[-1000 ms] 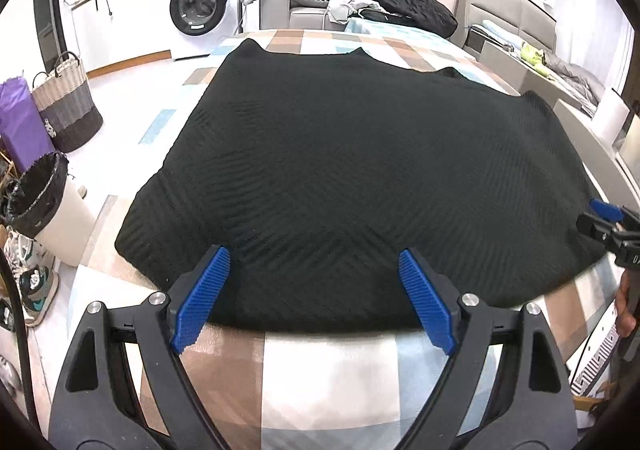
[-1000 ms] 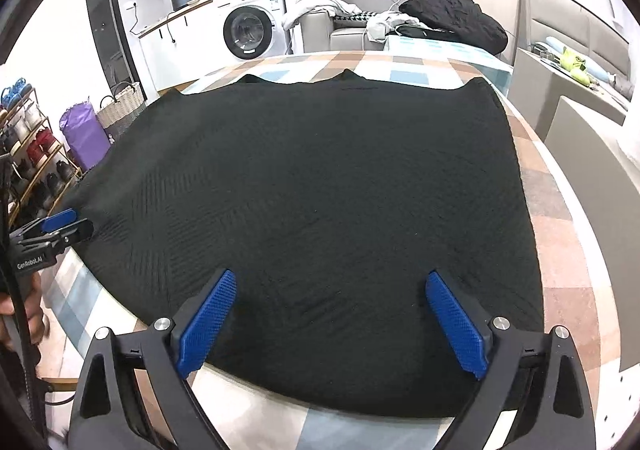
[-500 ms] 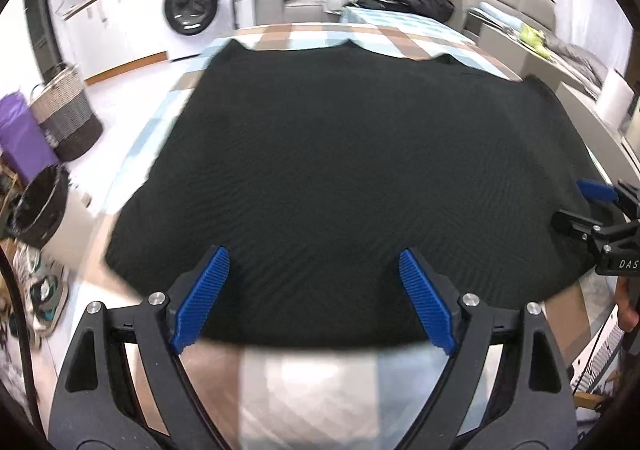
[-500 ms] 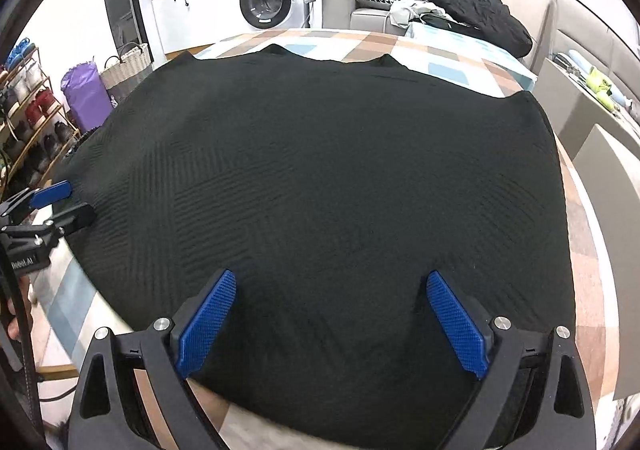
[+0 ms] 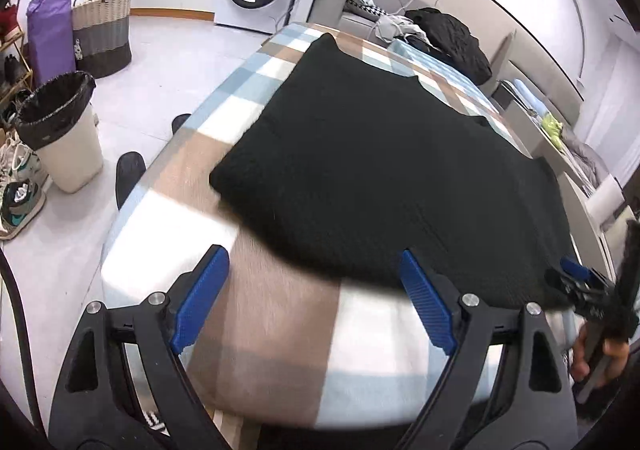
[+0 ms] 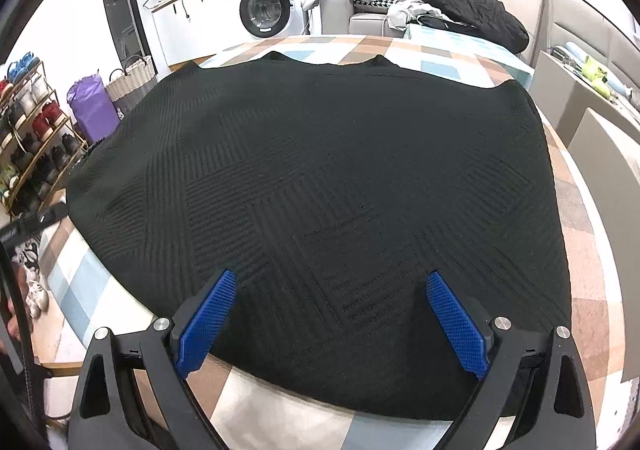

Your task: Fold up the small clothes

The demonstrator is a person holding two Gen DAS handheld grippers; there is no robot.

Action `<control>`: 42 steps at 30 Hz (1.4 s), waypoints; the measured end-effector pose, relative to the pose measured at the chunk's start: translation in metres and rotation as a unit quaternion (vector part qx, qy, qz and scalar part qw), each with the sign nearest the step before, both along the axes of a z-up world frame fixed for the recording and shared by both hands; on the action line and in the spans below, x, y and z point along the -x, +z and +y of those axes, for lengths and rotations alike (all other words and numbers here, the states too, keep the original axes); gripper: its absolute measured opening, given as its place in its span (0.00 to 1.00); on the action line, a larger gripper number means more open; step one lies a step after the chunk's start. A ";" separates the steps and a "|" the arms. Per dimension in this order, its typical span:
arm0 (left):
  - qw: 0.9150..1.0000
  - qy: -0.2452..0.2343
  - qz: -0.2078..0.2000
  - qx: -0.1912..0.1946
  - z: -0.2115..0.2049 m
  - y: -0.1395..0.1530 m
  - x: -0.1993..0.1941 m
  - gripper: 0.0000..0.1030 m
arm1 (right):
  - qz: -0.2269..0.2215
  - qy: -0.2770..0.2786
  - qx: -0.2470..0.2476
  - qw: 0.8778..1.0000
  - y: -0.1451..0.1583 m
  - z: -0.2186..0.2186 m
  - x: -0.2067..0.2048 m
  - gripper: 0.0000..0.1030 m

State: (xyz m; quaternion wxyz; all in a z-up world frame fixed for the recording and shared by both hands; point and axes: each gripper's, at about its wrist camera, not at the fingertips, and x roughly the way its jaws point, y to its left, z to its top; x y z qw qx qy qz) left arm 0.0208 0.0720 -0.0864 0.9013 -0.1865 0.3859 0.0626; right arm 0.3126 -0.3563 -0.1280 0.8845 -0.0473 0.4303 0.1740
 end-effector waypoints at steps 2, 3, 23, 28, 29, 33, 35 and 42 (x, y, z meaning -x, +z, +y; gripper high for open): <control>1.000 0.010 -0.002 -0.014 0.000 -0.001 -0.013 0.83 | -0.001 0.000 0.001 1.000 -0.001 0.001 0.000 0.95; 1.000 0.017 -0.003 -0.019 0.000 -0.002 -0.020 0.83 | -0.002 0.001 0.003 1.000 -0.001 0.001 0.000 0.95; 0.993 0.034 -0.064 -0.093 -0.024 0.022 -0.042 0.16 | -0.008 0.010 -0.006 1.000 -0.002 -0.007 -0.001 0.95; 0.988 0.002 -0.100 -0.120 -0.057 0.054 -0.055 0.15 | -0.020 0.014 0.007 1.000 -0.006 -0.004 -0.004 0.97; 0.987 -0.011 -0.106 -0.117 -0.064 0.061 -0.061 0.15 | -0.021 0.015 0.009 1.000 -0.006 -0.003 -0.004 0.97; 0.981 -0.073 -0.137 -0.119 -0.110 0.084 -0.075 0.14 | -0.016 0.022 -0.005 1.000 -0.004 -0.009 -0.007 0.97; 0.975 -0.120 -0.147 -0.117 -0.141 0.090 -0.079 0.14 | -0.013 0.011 -0.024 1.000 -0.002 -0.018 -0.012 0.97; 0.950 -0.265 -0.122 -0.108 -0.226 0.065 -0.075 0.14 | -0.005 -0.060 -0.074 0.995 0.004 -0.062 -0.029 0.97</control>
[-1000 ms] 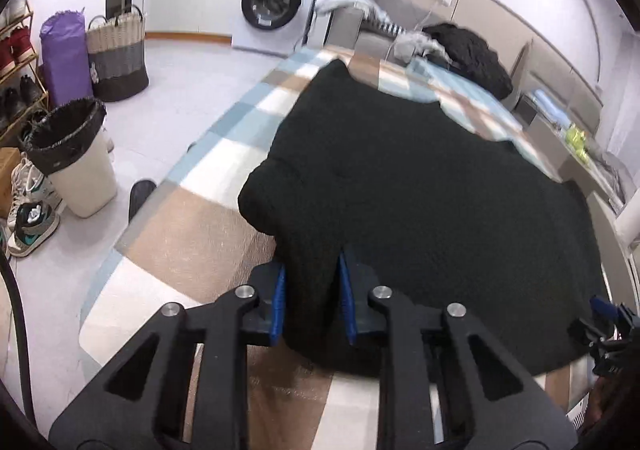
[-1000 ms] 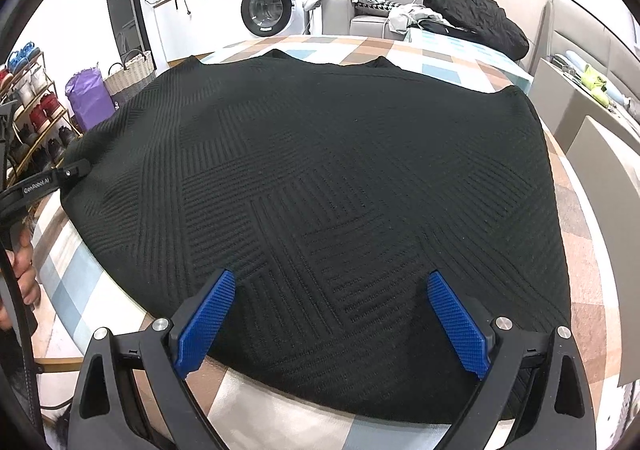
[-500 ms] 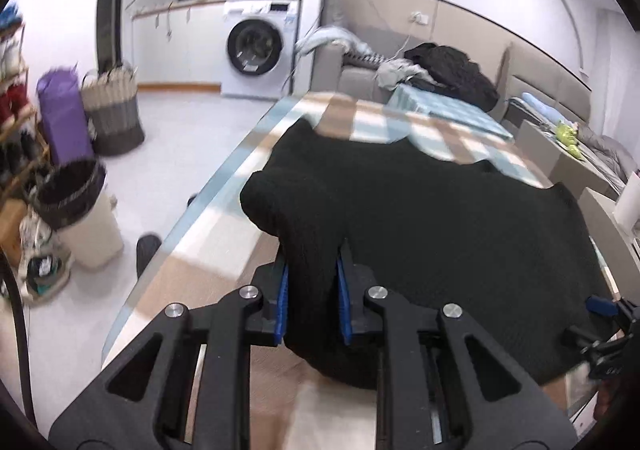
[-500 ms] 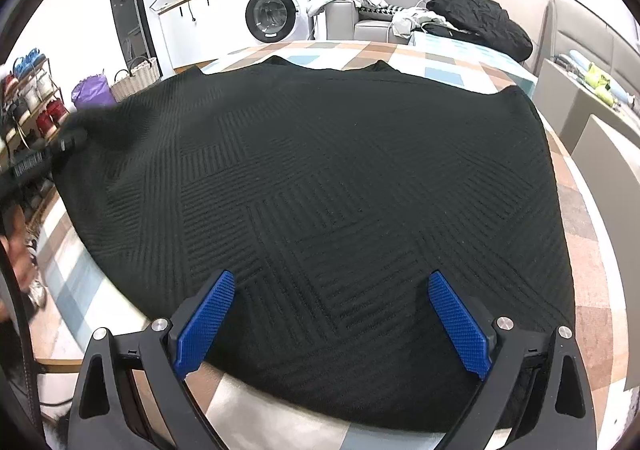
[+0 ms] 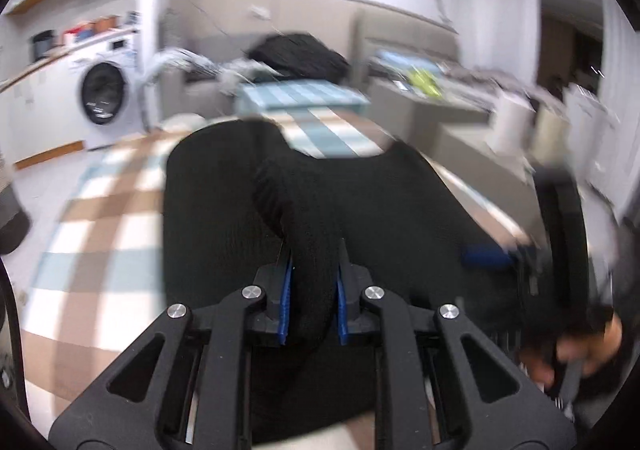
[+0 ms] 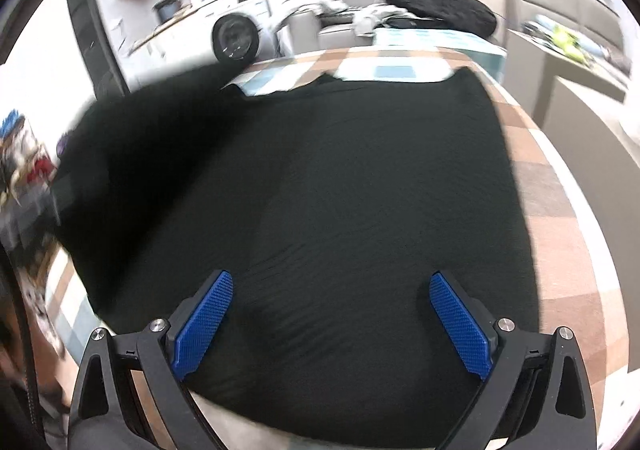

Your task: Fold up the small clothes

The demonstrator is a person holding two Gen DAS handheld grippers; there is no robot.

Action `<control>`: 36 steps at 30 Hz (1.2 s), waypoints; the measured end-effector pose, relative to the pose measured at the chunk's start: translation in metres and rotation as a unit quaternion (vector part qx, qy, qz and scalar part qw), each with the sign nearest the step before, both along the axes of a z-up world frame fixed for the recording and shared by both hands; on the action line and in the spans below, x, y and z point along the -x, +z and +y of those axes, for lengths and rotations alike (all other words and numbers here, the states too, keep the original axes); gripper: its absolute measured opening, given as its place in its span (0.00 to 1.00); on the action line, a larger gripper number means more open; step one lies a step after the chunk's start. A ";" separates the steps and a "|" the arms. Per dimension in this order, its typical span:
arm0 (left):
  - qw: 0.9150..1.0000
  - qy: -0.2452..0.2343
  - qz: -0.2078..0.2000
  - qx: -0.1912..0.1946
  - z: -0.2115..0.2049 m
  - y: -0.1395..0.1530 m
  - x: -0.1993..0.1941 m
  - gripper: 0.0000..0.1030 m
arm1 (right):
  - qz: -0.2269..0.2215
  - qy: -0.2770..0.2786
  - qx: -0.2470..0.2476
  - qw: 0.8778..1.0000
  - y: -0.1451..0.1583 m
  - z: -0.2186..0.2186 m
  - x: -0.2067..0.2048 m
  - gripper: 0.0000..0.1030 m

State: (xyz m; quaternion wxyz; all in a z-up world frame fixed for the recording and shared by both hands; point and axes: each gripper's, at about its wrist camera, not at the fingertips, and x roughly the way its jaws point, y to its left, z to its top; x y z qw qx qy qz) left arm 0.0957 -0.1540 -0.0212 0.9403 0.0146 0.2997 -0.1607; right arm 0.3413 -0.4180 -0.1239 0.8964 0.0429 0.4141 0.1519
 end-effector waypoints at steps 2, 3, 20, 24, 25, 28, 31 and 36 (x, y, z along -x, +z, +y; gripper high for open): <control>0.998 -0.045 0.032 -0.004 -0.018 -0.020 0.005 0.16 | 0.003 -0.001 -0.034 0.999 0.003 -0.011 -0.002 0.97; 0.997 -0.061 0.050 -0.010 -0.026 -0.029 0.007 0.19 | 0.002 -0.007 -0.047 0.999 0.004 -0.016 -0.002 0.97; 0.998 0.043 0.013 0.041 0.080 -0.016 0.032 0.78 | 0.055 0.048 -0.235 0.969 0.026 0.002 -0.016 0.88; 0.995 0.078 0.027 0.051 0.107 -0.023 0.020 0.78 | 0.076 0.041 -0.217 0.972 0.013 0.020 -0.034 0.62; 0.994 0.084 0.032 0.056 0.115 -0.025 0.020 0.78 | 0.084 0.039 -0.213 0.973 0.008 0.025 -0.037 0.53; 0.992 0.101 0.040 0.064 0.131 -0.032 0.018 0.78 | 0.086 0.068 -0.204 0.973 0.003 0.037 -0.041 0.24; 0.991 0.106 0.046 0.069 0.134 -0.036 0.011 0.78 | 0.052 0.091 -0.212 0.972 0.023 0.036 -0.033 0.07; 0.991 0.102 0.041 0.075 0.131 -0.031 0.012 0.78 | 0.013 0.092 -0.255 0.963 0.050 0.003 -0.007 0.05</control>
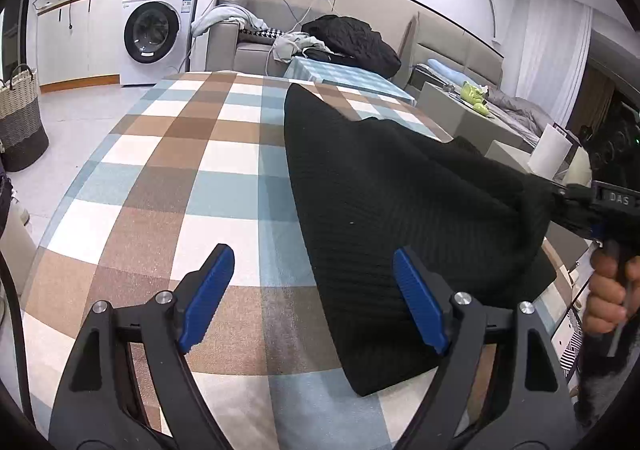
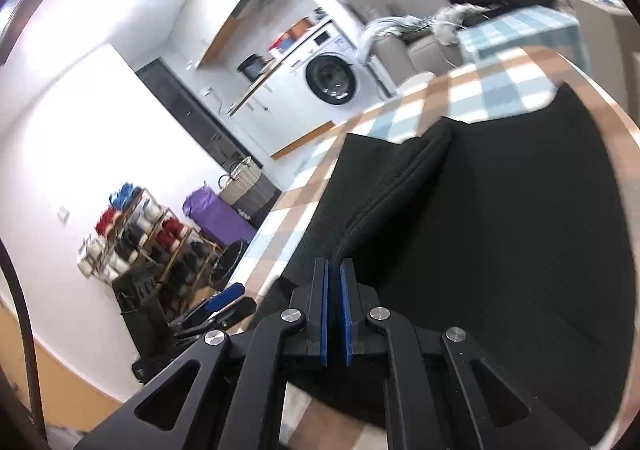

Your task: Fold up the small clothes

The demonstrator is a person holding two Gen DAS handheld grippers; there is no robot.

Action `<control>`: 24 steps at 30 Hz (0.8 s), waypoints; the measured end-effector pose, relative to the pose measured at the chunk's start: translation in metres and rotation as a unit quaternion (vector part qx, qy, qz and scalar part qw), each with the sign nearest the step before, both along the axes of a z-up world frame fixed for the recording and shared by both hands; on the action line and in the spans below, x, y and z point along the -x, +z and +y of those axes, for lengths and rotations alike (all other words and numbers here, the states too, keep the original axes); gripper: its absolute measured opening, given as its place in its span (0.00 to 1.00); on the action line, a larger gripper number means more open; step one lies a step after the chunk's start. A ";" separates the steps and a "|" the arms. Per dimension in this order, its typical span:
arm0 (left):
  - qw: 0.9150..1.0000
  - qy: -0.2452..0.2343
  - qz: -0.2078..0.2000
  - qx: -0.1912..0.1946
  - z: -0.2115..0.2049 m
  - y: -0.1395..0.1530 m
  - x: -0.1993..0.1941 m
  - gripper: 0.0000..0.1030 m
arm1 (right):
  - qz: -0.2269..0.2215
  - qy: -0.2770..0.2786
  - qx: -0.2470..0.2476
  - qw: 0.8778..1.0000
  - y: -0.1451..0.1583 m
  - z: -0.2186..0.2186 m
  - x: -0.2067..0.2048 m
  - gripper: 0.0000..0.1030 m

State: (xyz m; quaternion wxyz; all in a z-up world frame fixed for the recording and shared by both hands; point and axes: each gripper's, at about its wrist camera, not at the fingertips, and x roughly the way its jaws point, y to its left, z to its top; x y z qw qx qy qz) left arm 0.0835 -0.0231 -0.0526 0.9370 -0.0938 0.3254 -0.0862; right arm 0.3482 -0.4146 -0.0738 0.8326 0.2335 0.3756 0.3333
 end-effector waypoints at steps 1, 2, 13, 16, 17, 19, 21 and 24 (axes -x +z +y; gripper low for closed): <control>1.000 -0.002 0.001 -0.001 -0.002 0.000 0.001 0.78 | 0.013 -0.013 0.018 1.000 -0.009 -0.005 0.000 0.05; 1.000 -0.006 0.002 -0.005 -0.006 0.000 0.002 0.78 | 0.023 -0.031 0.047 0.998 -0.017 -0.008 -0.001 0.05; 0.999 -0.023 0.021 -0.027 -0.022 -0.009 0.000 0.78 | 0.005 -0.004 0.063 0.998 -0.010 0.003 -0.003 0.48; 0.999 -0.022 0.023 -0.026 -0.022 -0.010 0.000 0.78 | 0.027 0.043 0.073 0.996 -0.024 0.038 -0.022 0.48; 0.999 -0.021 0.023 -0.025 -0.021 -0.010 0.000 0.78 | 0.040 0.055 0.080 0.994 -0.033 0.047 -0.029 0.48; 0.999 -0.018 0.022 -0.023 -0.019 -0.009 0.000 0.78 | 0.078 0.080 0.081 0.991 -0.051 0.060 -0.047 0.48; 1.000 -0.014 0.020 -0.018 -0.016 -0.008 0.001 0.78 | 0.091 0.085 0.063 0.990 -0.058 0.065 -0.056 0.24; 1.000 -0.016 0.020 -0.008 -0.011 -0.008 0.000 0.78 | 0.040 0.082 0.042 0.995 -0.036 0.062 -0.055 0.09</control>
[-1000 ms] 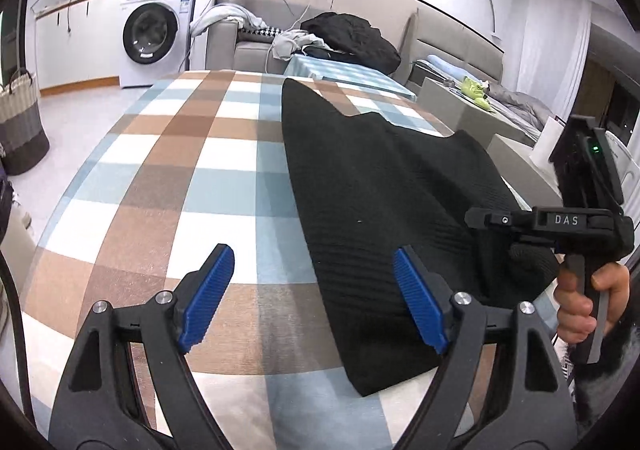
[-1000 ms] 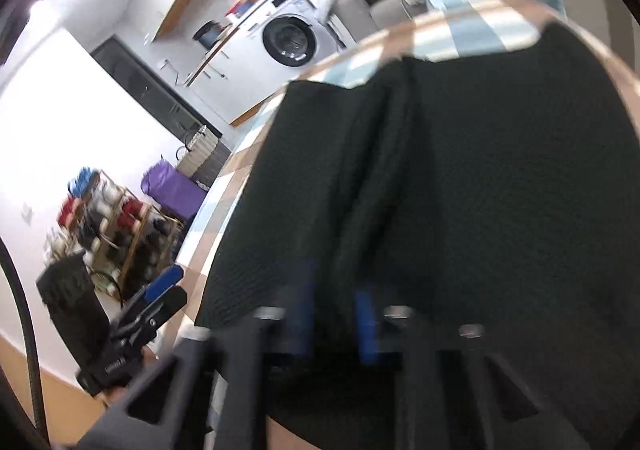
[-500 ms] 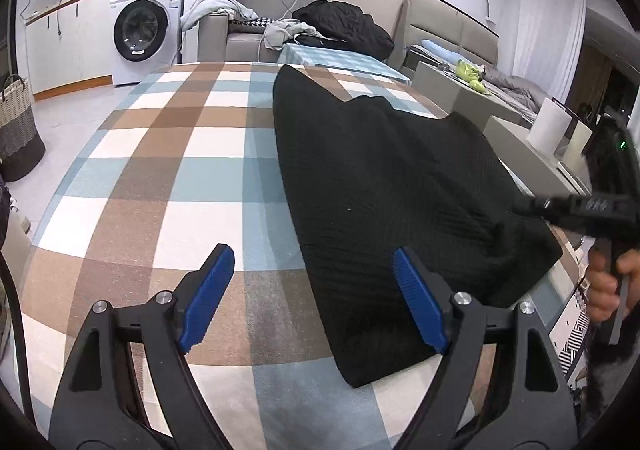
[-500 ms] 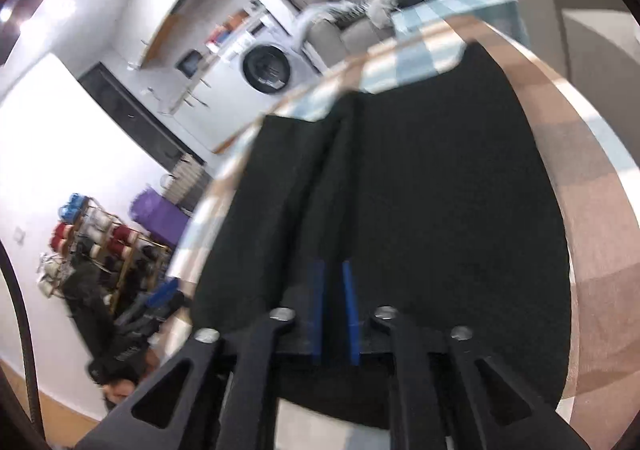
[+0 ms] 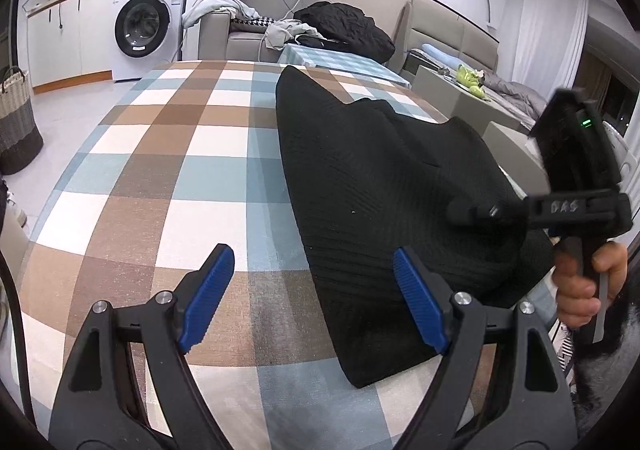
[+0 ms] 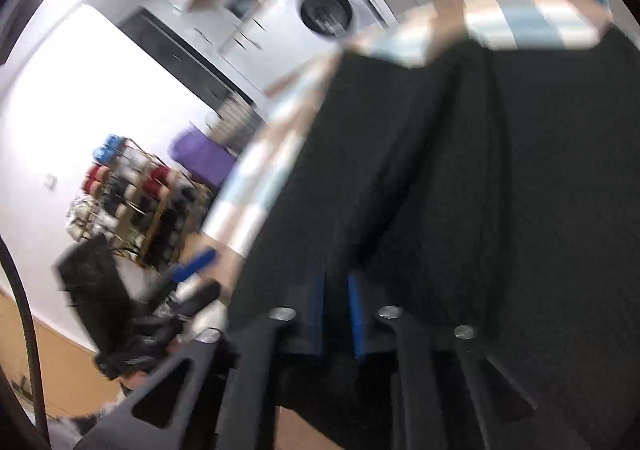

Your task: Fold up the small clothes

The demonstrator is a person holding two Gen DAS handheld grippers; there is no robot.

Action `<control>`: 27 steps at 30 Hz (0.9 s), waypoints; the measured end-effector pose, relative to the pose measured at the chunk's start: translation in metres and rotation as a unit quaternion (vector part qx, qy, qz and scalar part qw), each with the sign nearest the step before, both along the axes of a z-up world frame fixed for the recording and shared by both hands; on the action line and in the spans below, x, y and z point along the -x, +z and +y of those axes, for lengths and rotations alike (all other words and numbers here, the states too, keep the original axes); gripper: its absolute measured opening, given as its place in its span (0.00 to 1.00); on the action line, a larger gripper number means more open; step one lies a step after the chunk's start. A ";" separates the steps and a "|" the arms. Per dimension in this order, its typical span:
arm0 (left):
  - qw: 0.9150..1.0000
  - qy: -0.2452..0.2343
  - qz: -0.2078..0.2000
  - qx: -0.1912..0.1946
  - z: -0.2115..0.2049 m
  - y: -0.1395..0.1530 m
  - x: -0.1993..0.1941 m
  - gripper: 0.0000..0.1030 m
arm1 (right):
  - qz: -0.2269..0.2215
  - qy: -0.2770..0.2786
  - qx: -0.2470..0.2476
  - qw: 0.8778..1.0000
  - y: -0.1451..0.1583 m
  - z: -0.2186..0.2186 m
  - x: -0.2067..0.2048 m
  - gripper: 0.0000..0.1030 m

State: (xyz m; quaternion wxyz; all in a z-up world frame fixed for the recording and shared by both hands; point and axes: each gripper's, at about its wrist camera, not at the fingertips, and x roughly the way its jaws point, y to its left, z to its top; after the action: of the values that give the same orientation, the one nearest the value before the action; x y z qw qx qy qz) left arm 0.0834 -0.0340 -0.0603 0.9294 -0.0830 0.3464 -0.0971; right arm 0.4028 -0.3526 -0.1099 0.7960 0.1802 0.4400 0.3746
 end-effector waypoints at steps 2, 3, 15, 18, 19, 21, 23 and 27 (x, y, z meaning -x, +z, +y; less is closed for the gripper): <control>1.000 -0.001 0.001 0.004 0.002 0.000 0.000 0.78 | -0.042 -0.015 -0.036 0.998 0.022 -0.013 0.009 0.08; 1.000 -0.002 0.001 0.007 0.002 0.000 0.000 0.78 | -0.054 -0.030 -0.034 0.997 0.030 -0.018 0.011 0.08; 0.999 -0.030 0.038 -0.020 -0.012 -0.015 -0.004 0.78 | 0.039 -0.013 -0.013 0.999 -0.028 -0.036 0.007 0.32; 0.998 -0.037 0.038 -0.018 -0.013 -0.017 -0.004 0.78 | 0.015 0.005 -0.014 1.000 -0.028 -0.041 0.024 0.44; 0.998 -0.038 0.039 -0.019 -0.013 -0.017 -0.005 0.78 | 0.012 0.004 -0.009 1.000 -0.028 -0.046 0.028 0.44; 0.998 -0.039 0.040 -0.019 -0.013 -0.018 -0.005 0.78 | 0.002 0.001 0.004 1.000 -0.030 -0.046 0.033 0.35; 0.998 -0.038 0.039 -0.017 -0.011 -0.017 -0.005 0.78 | -0.014 0.000 0.020 1.000 -0.024 -0.036 0.041 0.17; 0.999 -0.026 0.030 -0.015 -0.008 -0.011 -0.002 0.78 | -0.051 0.013 0.003 0.999 0.002 -0.036 0.051 0.12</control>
State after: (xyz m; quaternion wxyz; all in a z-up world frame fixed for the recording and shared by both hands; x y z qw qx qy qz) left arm 0.0857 -0.0424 -0.0715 0.9167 -0.0630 0.3778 -0.1136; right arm 0.3513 -0.3887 -0.1078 0.8133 0.1526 0.4020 0.3920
